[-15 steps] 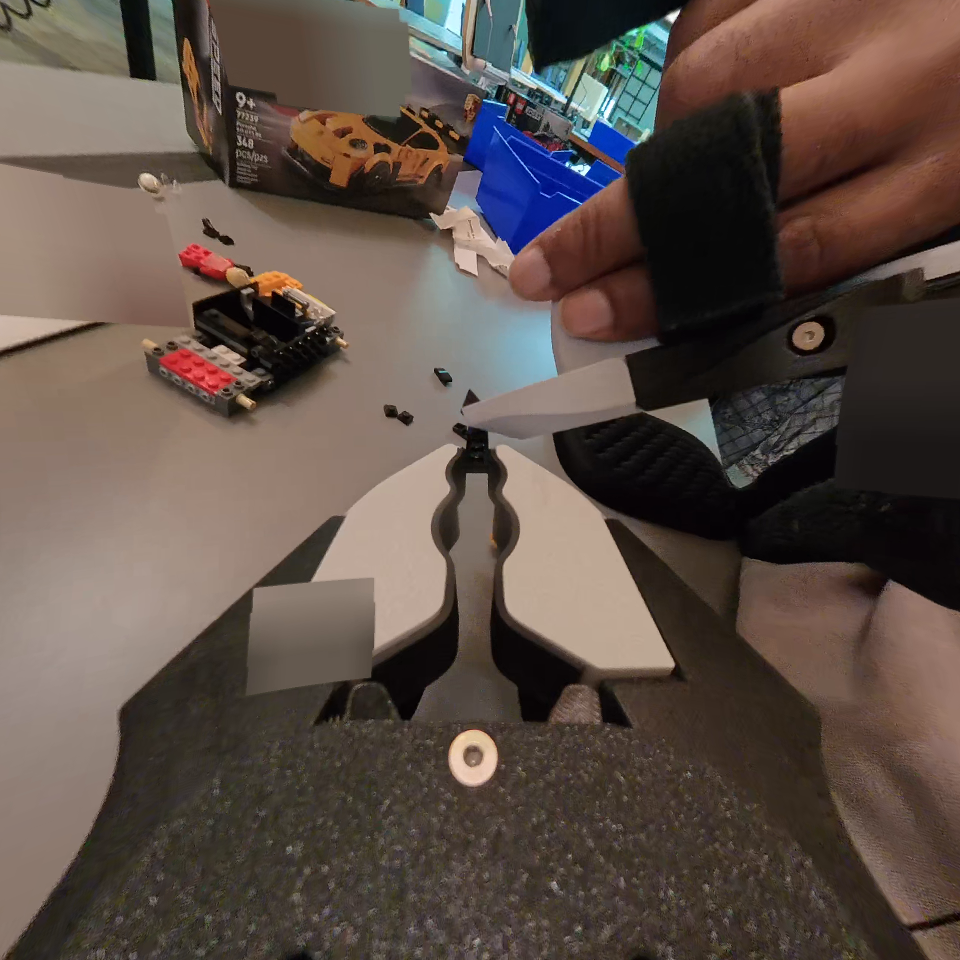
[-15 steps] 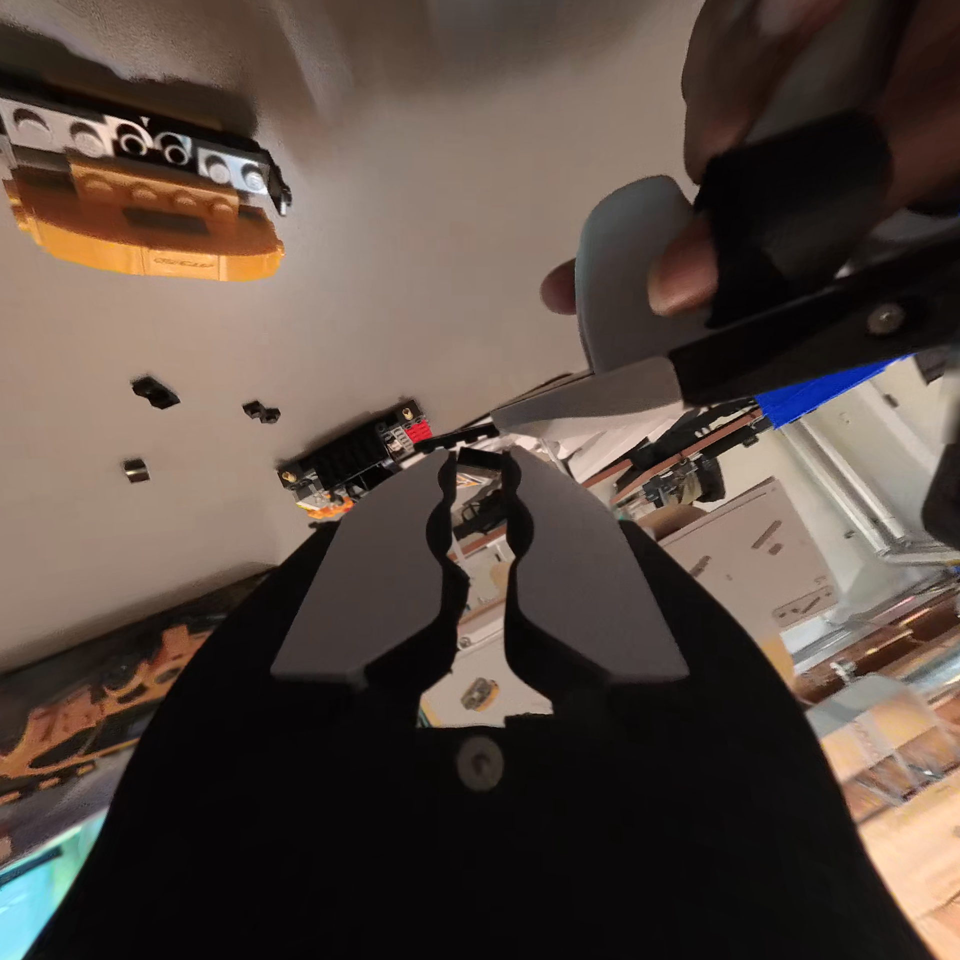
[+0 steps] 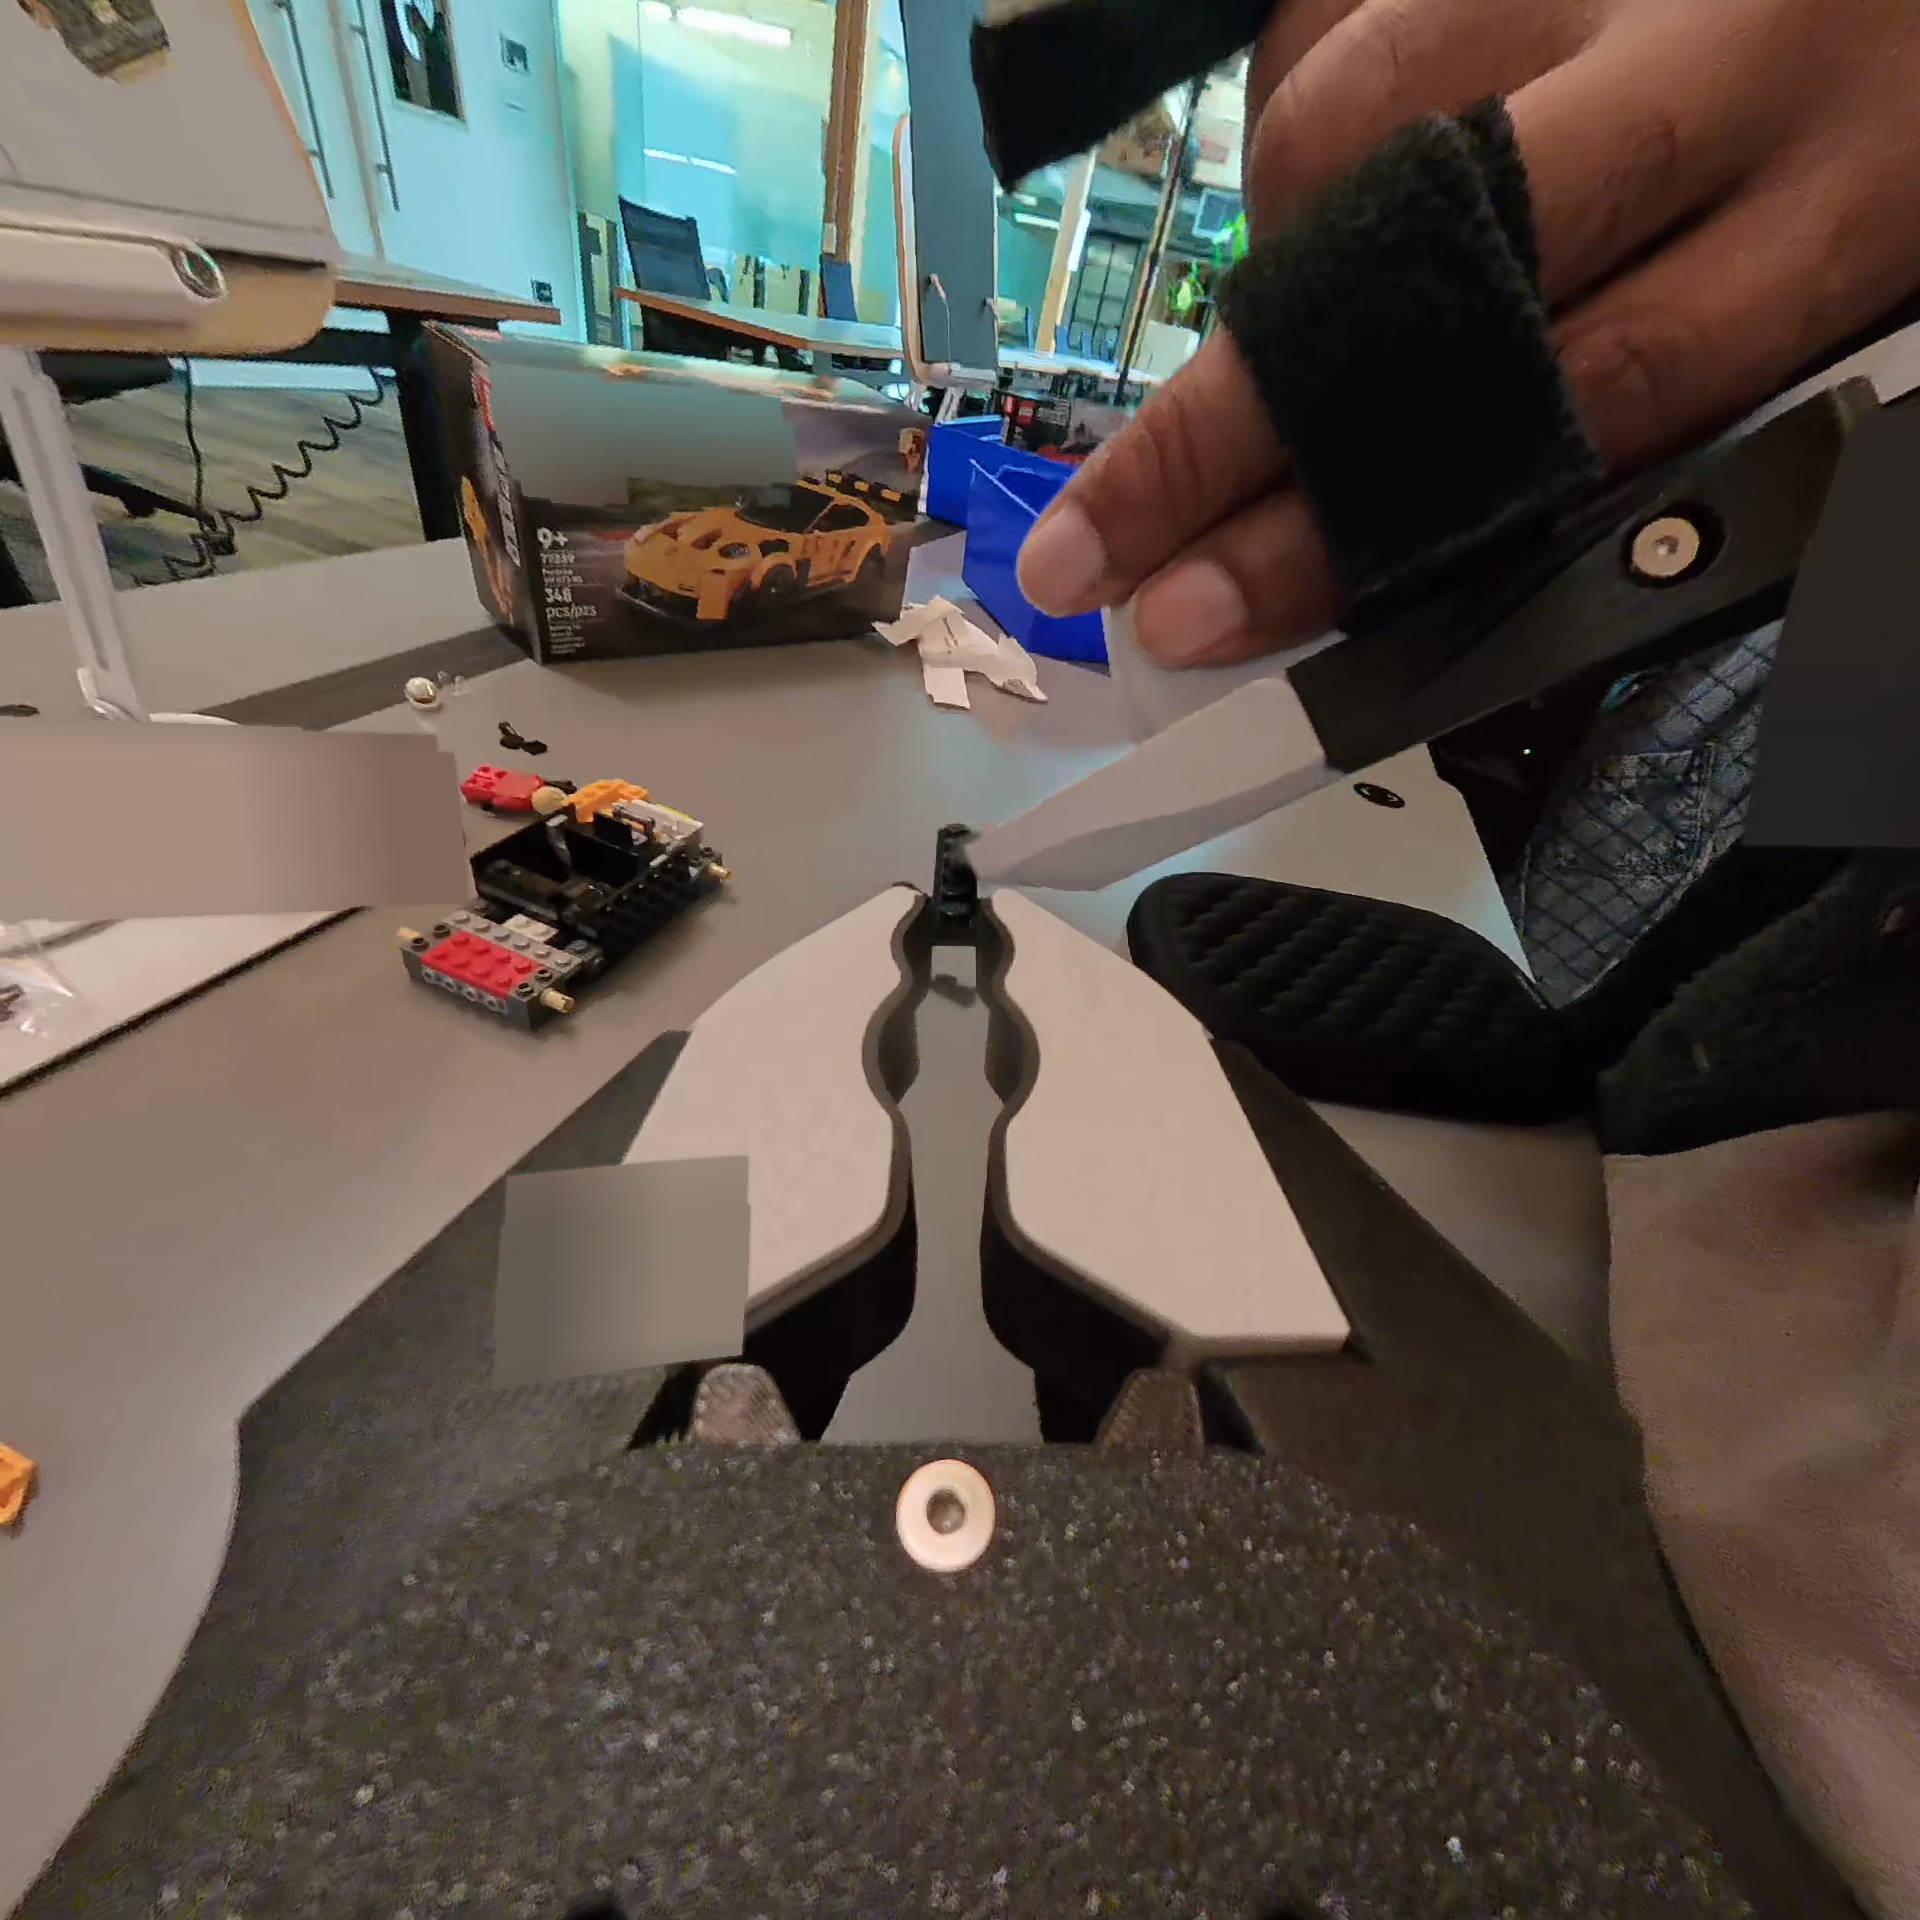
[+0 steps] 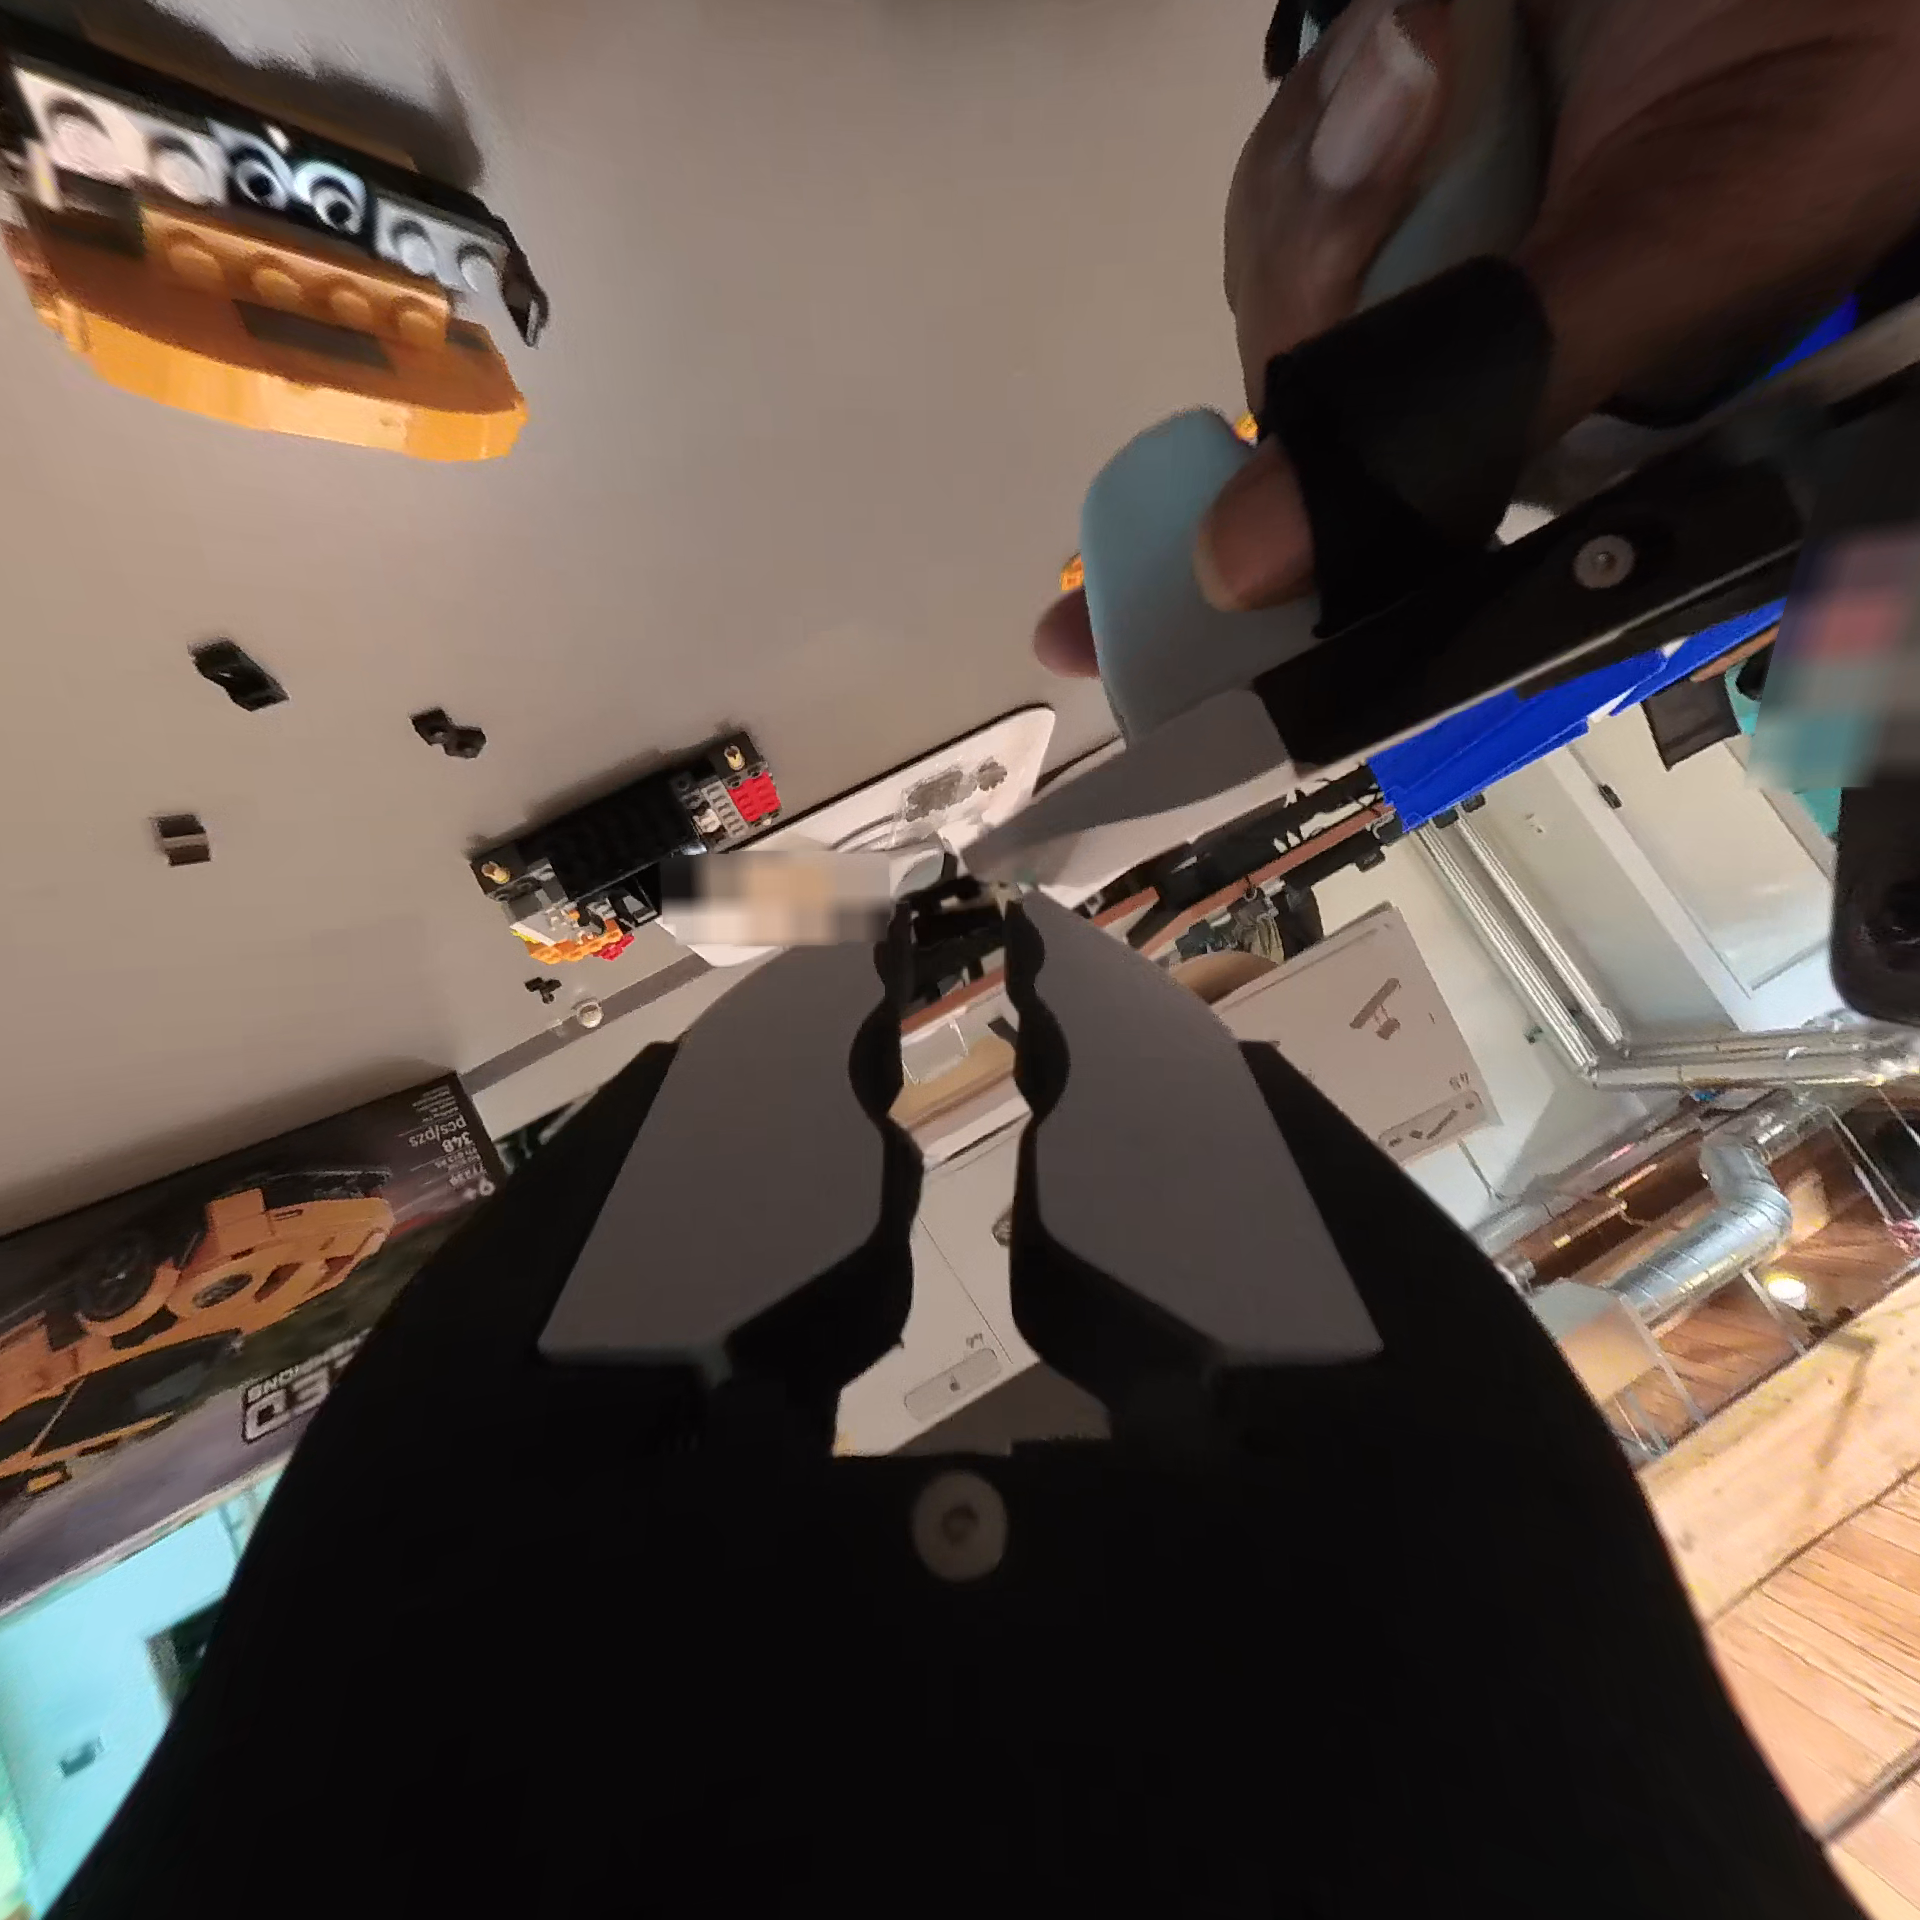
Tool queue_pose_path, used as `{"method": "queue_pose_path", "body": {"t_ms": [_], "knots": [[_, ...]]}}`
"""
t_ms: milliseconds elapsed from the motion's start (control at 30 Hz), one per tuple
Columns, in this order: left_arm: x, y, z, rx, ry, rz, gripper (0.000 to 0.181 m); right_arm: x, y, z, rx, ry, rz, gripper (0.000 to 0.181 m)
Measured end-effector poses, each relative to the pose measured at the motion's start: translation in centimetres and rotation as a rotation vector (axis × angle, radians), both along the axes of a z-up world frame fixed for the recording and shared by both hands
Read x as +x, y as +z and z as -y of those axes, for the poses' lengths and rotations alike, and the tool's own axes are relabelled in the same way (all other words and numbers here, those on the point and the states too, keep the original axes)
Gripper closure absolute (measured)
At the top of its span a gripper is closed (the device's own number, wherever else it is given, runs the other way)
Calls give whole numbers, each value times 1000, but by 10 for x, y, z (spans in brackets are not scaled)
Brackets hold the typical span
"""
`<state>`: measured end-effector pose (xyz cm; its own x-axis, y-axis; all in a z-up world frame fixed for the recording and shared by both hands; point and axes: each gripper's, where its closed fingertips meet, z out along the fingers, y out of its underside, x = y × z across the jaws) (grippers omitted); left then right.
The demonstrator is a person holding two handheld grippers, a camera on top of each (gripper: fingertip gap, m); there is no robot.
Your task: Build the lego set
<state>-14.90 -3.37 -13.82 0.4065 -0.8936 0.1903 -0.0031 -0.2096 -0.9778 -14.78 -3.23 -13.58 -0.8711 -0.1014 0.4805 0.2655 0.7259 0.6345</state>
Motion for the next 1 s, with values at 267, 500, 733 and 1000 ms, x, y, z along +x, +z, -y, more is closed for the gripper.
{"method": "queue_pose_path", "body": {"t_ms": [267,500,733,1000], "knots": [[-2,6,2,4,-14,38,173,3,4,2,-28,-4,-35,163],[-11,0,-10,-19,45,12,173,8,5,3,-246,-161,-230,165],[-24,-2,-22,-34,104,13,173,33,-44,40,-958,-594,-534,162],[-19,-9,-21,-36,86,-24,173,48,-89,107,-1352,-807,-655,163]]}}
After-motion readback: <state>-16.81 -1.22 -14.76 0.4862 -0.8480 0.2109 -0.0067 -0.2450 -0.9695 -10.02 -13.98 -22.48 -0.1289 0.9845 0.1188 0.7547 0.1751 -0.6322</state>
